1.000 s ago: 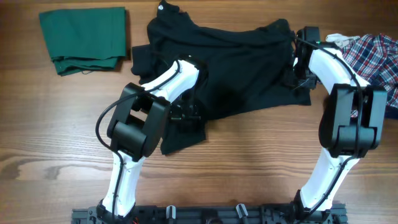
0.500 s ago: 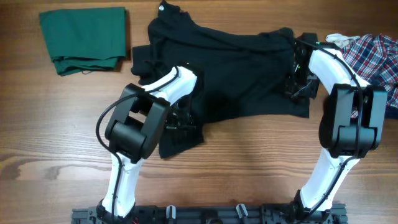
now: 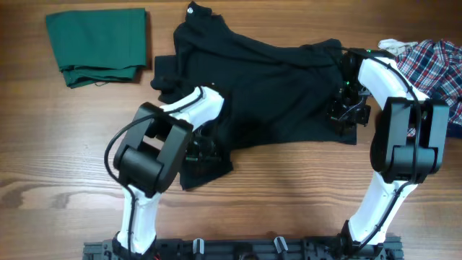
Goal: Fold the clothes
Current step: 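Smooth the shirt's lower edge with both grippers, pulling it toward the robot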
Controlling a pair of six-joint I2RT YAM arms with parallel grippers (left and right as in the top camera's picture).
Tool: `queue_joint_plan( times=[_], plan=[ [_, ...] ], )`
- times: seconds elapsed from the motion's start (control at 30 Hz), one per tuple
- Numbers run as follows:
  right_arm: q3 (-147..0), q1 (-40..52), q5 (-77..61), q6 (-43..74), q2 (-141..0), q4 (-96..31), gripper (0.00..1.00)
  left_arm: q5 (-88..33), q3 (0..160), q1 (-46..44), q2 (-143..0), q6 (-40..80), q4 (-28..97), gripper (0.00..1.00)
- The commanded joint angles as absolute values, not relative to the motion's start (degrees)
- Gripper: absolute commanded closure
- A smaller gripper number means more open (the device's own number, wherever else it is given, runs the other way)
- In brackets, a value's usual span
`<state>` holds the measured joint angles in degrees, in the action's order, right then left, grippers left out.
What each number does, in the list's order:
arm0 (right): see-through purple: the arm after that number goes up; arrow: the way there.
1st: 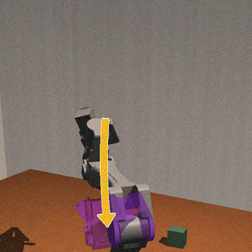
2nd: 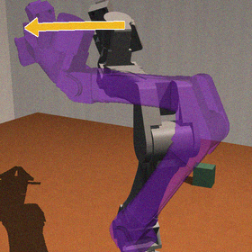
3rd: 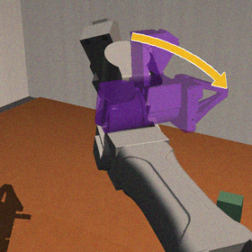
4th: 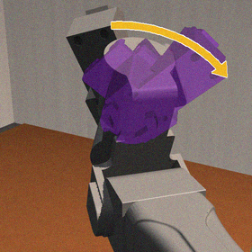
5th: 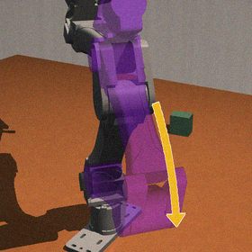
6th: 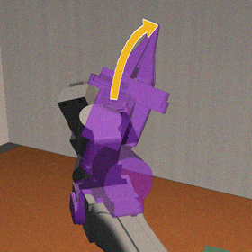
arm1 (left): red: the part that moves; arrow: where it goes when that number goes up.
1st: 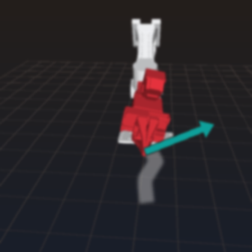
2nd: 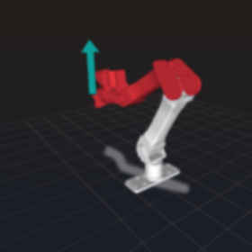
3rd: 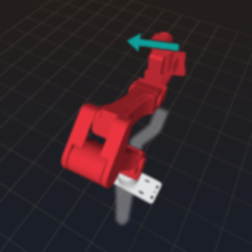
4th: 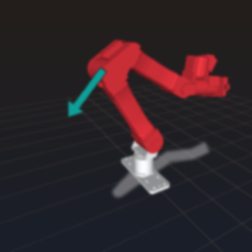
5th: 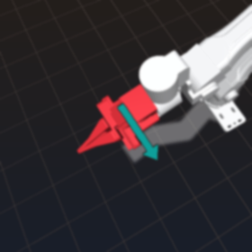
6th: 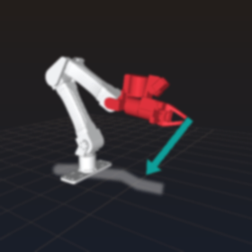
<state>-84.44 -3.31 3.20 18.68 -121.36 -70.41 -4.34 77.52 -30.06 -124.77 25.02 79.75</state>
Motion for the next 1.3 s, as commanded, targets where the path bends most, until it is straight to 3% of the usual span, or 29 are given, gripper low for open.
queue_joint_plan(
  times=[0.0, 0.67, 0.83, 1.03, 1.17, 1.27],
  plan=[
    [-83.70, -3.40, 2.57, 20.60, -121.49, -71.29, 0.96, -5.32, 67.66, -30.26, -129.93, 27.70, 78.59, 0.96],
    [-82.06, -3.40, 6.90, 24.16, -120.33, -76.60, 0.96, -7.01, 61.34, -30.20, -118.80, 28.99, 74.37, 0.96],
    [-80.93, -3.40, 3.86, 23.92, -116.38, -70.28, 0.96, -2.59, 62.46, -30.04, -118.24, 28.99, 73.76, 0.96],
    [-81.03, -3.40, -9.41, 17.87, -105.38, -56.21, 0.95, -2.33, 64.05, -30.04, -111.37, 29.30, 74.28, 0.96],
    [-82.32, -3.40, -12.16, 18.20, -102.74, -51.18, 0.89, -2.31, 64.05, -30.04, -107.77, 29.28, 74.11, 0.96],
    [-82.87, -3.40, -12.21, 17.96, -102.80, -47.13, 0.64, -2.31, 64.05, -30.06, -107.00, 29.28, 73.56, 0.96]
  ],
)
